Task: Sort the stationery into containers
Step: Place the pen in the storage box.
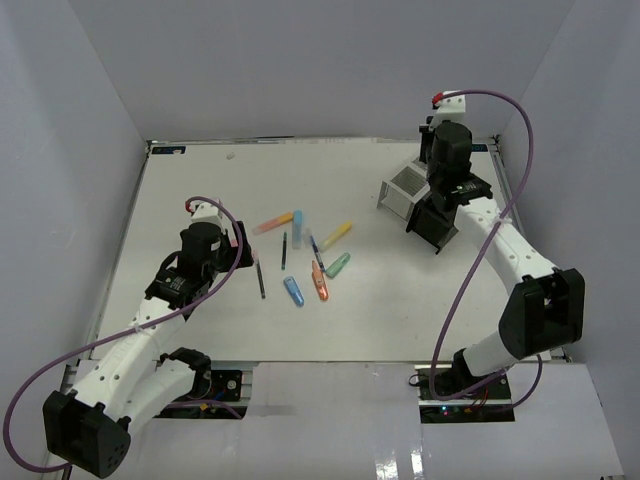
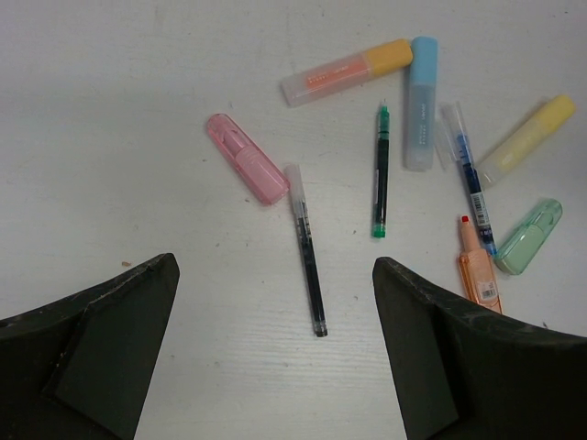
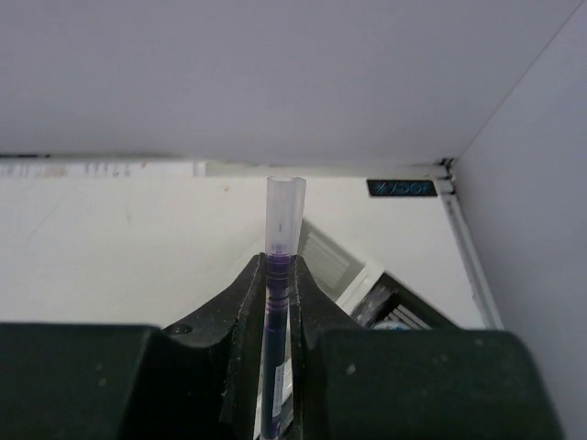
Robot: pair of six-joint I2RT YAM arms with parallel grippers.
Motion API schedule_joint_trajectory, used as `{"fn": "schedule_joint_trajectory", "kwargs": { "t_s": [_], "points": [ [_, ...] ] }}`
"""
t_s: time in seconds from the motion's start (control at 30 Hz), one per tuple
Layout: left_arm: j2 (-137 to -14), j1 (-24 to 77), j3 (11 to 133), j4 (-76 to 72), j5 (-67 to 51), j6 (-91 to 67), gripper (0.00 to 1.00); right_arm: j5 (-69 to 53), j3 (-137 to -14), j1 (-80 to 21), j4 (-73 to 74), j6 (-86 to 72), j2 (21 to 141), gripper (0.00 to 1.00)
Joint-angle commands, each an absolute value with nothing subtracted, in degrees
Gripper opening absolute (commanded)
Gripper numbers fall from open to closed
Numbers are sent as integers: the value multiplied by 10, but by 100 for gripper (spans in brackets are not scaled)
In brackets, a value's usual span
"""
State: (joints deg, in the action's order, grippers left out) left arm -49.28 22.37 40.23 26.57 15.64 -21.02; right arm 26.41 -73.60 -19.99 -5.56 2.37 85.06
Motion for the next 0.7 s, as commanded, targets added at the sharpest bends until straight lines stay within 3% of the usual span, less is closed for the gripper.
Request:
{"fn": "schedule_joint_trajectory", "kwargs": {
  "t_s": [0.0, 0.17, 0.67],
  "points": [
    [-482, 221, 410, 264, 156, -212, 98, 231, -729, -165, -221, 74, 884, 8],
    [-479, 222, 409, 263, 155, -211, 98, 205, -737, -135, -338, 112, 939, 8],
    [-490, 222, 404, 258, 146, -208, 98, 166, -814, -98, -444, 124, 1114, 8]
  ]
}}
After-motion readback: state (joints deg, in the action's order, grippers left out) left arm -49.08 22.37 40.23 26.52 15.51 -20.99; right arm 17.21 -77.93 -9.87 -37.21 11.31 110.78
